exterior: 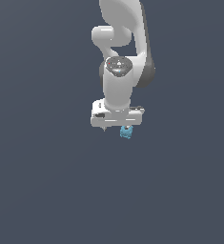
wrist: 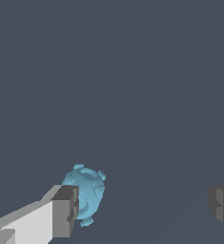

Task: Pick up the object and move it to a goal position.

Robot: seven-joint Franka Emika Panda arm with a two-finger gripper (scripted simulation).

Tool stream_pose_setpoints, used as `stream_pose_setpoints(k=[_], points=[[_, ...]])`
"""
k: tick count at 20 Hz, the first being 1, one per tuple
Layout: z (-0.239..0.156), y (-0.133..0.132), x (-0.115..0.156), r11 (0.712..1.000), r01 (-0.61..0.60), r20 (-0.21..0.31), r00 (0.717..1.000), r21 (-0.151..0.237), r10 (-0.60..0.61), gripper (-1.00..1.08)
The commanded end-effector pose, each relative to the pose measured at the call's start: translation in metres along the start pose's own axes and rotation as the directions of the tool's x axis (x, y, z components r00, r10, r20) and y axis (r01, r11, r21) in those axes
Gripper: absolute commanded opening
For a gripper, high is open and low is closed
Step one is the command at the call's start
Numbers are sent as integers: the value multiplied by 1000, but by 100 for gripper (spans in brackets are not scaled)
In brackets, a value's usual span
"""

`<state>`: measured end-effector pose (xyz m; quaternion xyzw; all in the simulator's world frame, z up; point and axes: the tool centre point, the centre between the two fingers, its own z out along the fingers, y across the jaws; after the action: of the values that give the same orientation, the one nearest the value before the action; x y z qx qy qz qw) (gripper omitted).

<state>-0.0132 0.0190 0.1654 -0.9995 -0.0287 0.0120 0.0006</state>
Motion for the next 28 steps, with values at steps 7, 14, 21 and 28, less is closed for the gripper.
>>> stream_pose_setpoints(k=[7,14,21,28], points=[[2,15,0,1000,-10,17,1000,-13,10,100],[3,17,0,1000,-14,20,1000,-16,15,100],[14,5,-7,998,-58,14,998,-14,58,100],[35,-20,-23,989,-147,2,989,-10,147,100]])
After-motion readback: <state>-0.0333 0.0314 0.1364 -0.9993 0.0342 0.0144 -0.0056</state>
